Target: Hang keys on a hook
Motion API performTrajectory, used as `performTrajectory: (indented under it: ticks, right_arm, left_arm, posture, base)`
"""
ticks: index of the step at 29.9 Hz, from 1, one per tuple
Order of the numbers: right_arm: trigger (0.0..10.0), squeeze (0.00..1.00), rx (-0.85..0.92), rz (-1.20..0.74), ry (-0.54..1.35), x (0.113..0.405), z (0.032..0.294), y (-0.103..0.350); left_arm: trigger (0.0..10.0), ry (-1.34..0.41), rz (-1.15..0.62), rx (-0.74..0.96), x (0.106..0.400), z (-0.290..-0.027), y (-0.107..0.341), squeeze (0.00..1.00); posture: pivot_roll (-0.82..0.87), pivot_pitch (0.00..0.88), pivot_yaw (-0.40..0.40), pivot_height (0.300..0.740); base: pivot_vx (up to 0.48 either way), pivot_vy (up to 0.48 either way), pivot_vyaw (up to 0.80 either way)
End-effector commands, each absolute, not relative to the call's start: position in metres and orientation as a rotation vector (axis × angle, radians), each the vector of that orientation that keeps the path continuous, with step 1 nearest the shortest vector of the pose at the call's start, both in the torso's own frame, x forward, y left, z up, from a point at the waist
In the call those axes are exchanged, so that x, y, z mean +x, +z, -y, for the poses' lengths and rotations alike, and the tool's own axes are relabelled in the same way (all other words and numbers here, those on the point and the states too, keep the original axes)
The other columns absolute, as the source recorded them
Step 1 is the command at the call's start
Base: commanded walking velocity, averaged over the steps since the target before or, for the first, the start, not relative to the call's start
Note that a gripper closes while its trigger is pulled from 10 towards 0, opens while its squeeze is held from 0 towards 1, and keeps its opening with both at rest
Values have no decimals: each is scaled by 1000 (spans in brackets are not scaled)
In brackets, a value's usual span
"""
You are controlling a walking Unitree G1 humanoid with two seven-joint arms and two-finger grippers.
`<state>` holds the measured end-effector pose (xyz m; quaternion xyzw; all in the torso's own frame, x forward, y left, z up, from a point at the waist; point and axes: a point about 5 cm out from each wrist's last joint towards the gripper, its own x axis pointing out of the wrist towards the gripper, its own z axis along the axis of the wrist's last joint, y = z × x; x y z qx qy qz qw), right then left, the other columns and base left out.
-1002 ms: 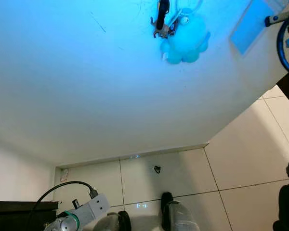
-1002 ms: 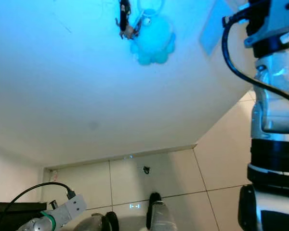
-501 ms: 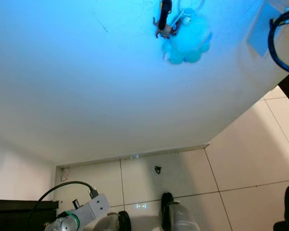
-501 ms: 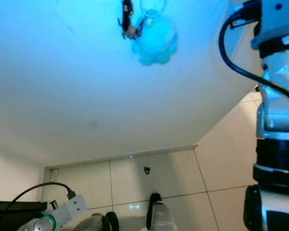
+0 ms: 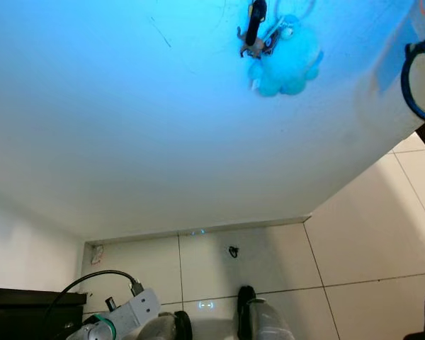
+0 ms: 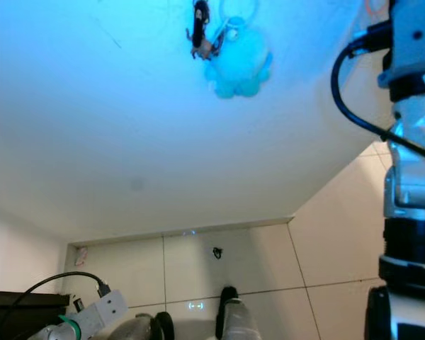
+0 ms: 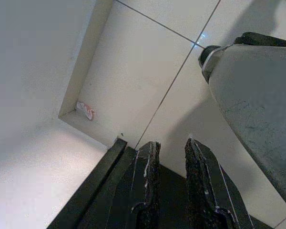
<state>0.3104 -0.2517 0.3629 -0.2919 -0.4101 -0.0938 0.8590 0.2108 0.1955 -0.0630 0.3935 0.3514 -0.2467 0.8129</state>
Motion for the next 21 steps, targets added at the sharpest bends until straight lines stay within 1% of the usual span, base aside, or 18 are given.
performTrajectory:
  ticks: [1, 2, 4, 6, 10, 11, 12, 14, 15, 16, 17, 18, 19, 21]
  right_arm:
    - [10000, 0, -613, 698, -256, 318, 267, 332]
    - [10000, 0, -627, 680, -305, 317, 272, 330]
    - [10000, 0, -627, 680, -305, 317, 272, 330]
    - [10000, 0, -637, 665, -370, 315, 278, 327]
    - [10000, 0, -641, 684, -380, 312, 278, 329]
    - [10000, 0, -621, 730, -326, 310, 272, 332]
    - [10000, 0, -621, 730, -326, 310, 272, 332]
    - [10000, 0, -572, 849, -178, 303, 251, 344]
    - [10000, 0, -572, 849, -178, 303, 251, 344]
    - [10000, 0, -553, 897, -115, 301, 241, 350]
    - [10000, 0, -553, 897, -115, 301, 241, 350]
    - [10000, 0, -536, 929, -67, 300, 232, 356]
    - [10000, 0, -536, 929, -67, 300, 232, 356]
    - [10000, 0, -526, 966, -13, 300, 220, 366]
  left_arm:
    - [10000, -538, -805, 841, 197, -202, -70, 0]
    - [10000, -539, -805, 842, 197, -202, -70, 0]
    - [10000, -539, -805, 842, 197, -202, -70, 0]
    - [10000, -540, -806, 844, 197, -203, -70, 0]
    - [10000, -543, -806, 847, 197, -203, -70, 0]
    - [10000, -543, -806, 847, 197, -203, -70, 0]
    - [10000, -543, -806, 847, 197, -203, -70, 0]
    - [10000, -544, -807, 847, 197, -203, -70, 0]
    - [10000, -544, -807, 847, 197, -203, -70, 0]
    - [10000, -545, -807, 848, 197, -203, -70, 0]
    - [10000, -545, -807, 848, 197, -203, -70, 0]
    - [10000, -546, -806, 849, 197, -203, -70, 0]
    - [10000, -546, -806, 849, 197, -203, -70, 0]
    - [10000, -549, -805, 851, 198, -203, -70, 0]
  posture:
    - [-164, 246, 108, 740]
    - [-164, 247, 110, 740]
    - [-164, 247, 110, 740]
    - [-164, 249, 111, 740]
    - [-163, 250, 113, 740]
    - [-165, 251, 114, 740]
    - [-165, 251, 114, 740]
    - [-166, 252, 115, 740]
    - [-166, 252, 115, 740]
    - [-167, 251, 117, 740]
    - [-167, 251, 117, 740]
    - [-170, 251, 117, 740]
    - [-170, 251, 117, 740]
    - [-169, 250, 116, 740]
  base:
    - [0, 0, 0]
    - [0, 0, 0]
    - [0, 0, 0]
    - [0, 0, 0]
    - [0, 0, 0]
    - [0, 0, 0]
    - [0, 0, 0]
    - [0, 0, 0]
    - [0, 0, 0]
    - [0, 0, 0]
    - [0, 0, 0]
    - [0, 0, 0]
    - [0, 0, 0]
    - [0, 0, 0]
